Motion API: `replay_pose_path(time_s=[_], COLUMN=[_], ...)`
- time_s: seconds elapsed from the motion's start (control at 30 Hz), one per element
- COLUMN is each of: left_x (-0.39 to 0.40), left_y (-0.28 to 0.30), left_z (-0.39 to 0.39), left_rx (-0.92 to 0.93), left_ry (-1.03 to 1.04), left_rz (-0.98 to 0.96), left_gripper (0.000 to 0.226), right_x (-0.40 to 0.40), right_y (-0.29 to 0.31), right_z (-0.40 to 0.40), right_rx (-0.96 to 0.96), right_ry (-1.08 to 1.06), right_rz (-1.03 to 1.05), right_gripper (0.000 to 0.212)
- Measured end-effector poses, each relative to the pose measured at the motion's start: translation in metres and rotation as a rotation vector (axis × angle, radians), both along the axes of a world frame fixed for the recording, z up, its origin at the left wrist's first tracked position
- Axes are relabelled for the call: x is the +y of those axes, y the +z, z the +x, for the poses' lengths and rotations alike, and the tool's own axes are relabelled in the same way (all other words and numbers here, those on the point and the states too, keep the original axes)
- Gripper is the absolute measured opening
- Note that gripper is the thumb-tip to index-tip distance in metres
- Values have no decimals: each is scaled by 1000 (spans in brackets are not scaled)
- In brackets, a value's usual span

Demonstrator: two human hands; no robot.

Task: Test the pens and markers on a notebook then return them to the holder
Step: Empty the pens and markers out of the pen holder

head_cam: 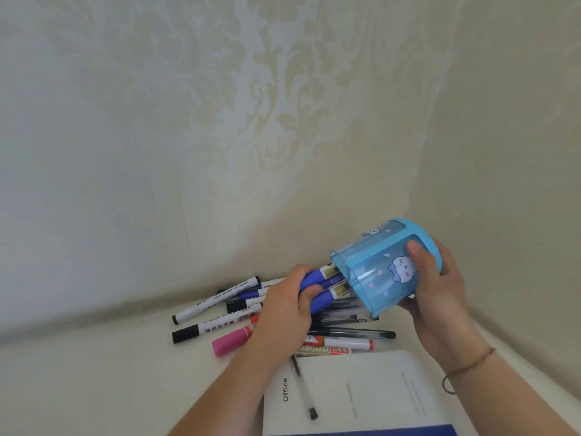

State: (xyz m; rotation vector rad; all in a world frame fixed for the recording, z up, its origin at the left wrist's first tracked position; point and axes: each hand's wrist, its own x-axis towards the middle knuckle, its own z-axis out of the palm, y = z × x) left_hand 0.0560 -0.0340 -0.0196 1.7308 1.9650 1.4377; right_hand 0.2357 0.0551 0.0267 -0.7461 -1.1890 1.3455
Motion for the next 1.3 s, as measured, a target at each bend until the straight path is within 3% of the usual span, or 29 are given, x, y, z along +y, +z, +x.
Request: replay_pose_path(time_s=[0.33, 0.5, 0.6, 0.7, 0.83, 1.17, 1.3], left_x=[-3, -6, -12, -12, -9, -10, -13], left_y=[3, 7, 13, 16, 16, 20, 25], left_z=[5, 4, 6, 9, 9, 1, -2], left_rx=[30, 151, 360, 275, 184, 223, 270], left_ry=[92, 94, 181, 143, 80, 78, 73], left_rz=[32, 68, 54, 60, 44, -62, -90], left_gripper=[19, 33, 32, 31, 32, 30, 35], right_x=[-10, -28, -30, -25, -20, -14, -16], right_y=[1, -5, -8, -9, -9, -6, -2], right_z=[-12, -20, -21, -18, -18, -17, -18], right_rx=[28, -25, -3, 36, 52, 49, 42], right_ry=[-86, -31, 12, 30, 60, 49, 17], right_rz=[-38, 93, 115, 94, 70, -112, -137], right_gripper=[41, 54, 54, 59, 83, 34, 31])
